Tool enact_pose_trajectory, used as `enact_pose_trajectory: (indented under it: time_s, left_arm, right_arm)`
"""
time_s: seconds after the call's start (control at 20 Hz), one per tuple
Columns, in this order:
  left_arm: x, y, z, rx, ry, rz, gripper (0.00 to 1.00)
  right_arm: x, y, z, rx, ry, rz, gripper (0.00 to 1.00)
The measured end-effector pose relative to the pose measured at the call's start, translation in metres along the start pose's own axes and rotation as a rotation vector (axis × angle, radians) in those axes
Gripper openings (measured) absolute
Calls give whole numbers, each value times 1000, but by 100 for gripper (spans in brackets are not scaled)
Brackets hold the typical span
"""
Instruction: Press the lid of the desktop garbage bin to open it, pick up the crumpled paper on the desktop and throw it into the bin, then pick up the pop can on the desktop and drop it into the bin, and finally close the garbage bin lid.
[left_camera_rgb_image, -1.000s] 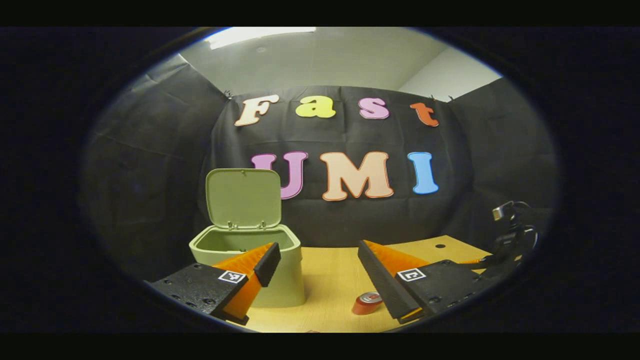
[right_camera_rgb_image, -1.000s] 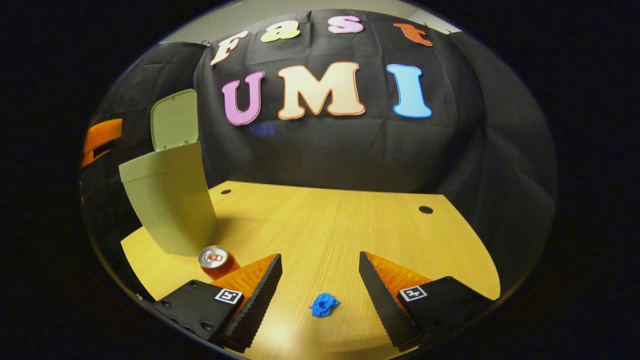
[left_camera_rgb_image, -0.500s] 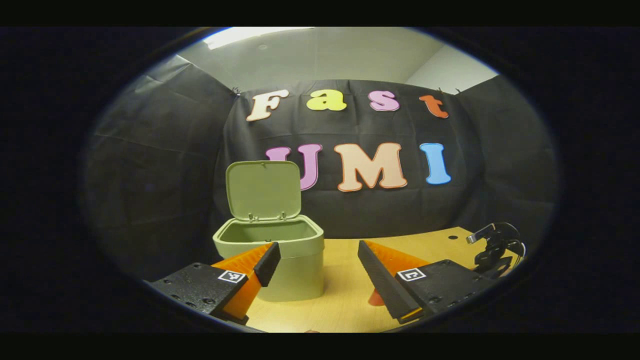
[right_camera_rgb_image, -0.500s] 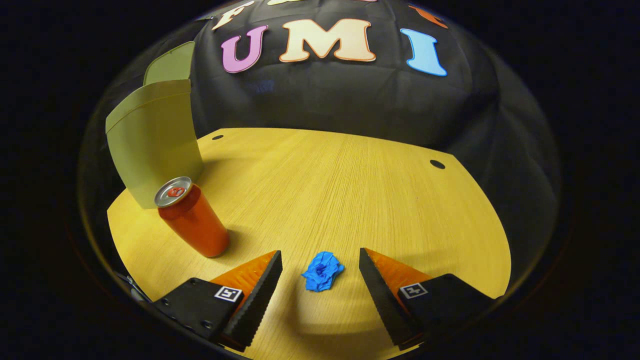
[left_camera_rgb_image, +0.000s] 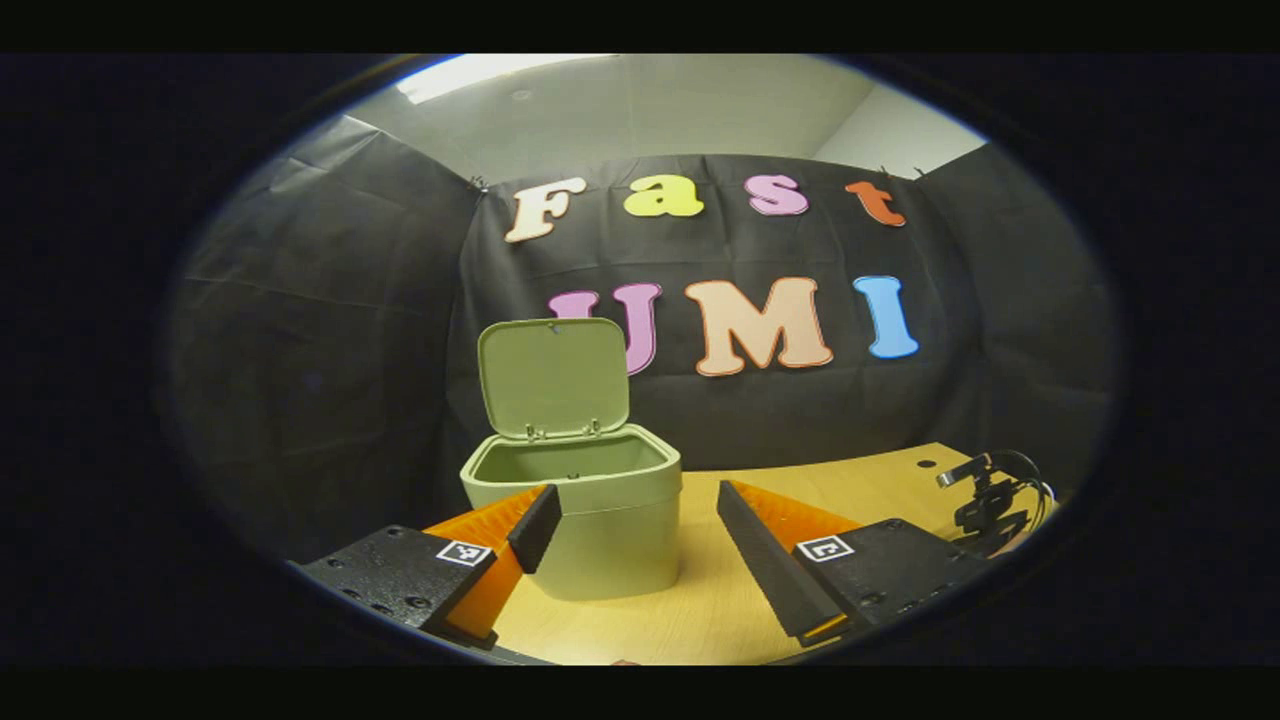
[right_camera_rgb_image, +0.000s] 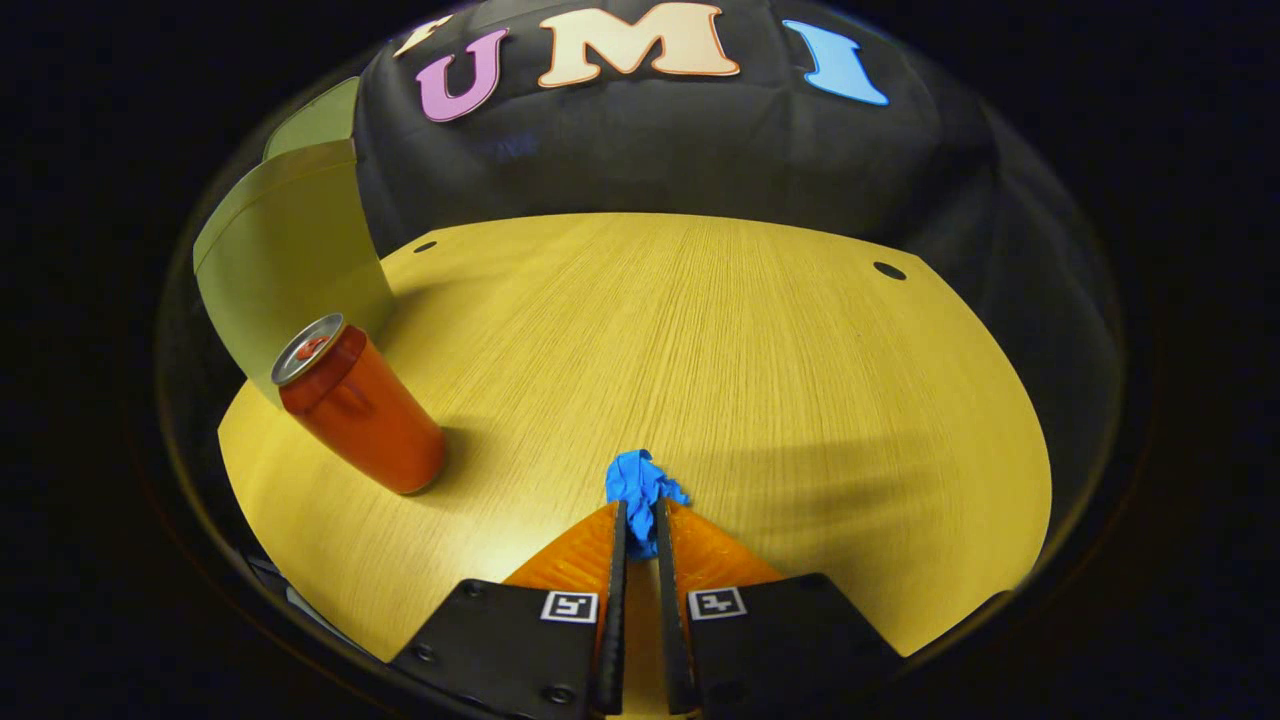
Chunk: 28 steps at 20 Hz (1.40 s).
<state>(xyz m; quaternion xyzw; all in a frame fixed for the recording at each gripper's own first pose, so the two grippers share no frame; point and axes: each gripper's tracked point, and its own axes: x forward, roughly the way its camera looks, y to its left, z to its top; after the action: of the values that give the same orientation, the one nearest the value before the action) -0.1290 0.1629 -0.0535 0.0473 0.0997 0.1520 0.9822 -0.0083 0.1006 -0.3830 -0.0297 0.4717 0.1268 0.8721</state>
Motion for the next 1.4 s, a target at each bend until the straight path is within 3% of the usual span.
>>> enact_pose_trajectory:
  time_s: [0.1,0.25,0.3,0.45,0.85,1.4]
  left_arm:
    - [-1,3,0,0,-1,3,94]
    - [-1,6,0,-5,-6,10,98]
    - [-1,8,0,-4,-6,13,94]
    - [-3,12,0,-5,-10,19,98]
    - [-12,33,-6,-9,-8,61,95]
    - [-30,88,-21,-4,11,152,97]
  right_arm:
    - [-3,-1,7,-4,-27,-6,6]
    - [-20,7,25,-36,-81,12,5]
    - [-26,11,37,-52,-114,13,6]
    - [-45,26,75,-89,-218,28,5]
    - [-98,76,172,-157,-460,115,5]
    - [-141,173,257,-213,-620,263,5]
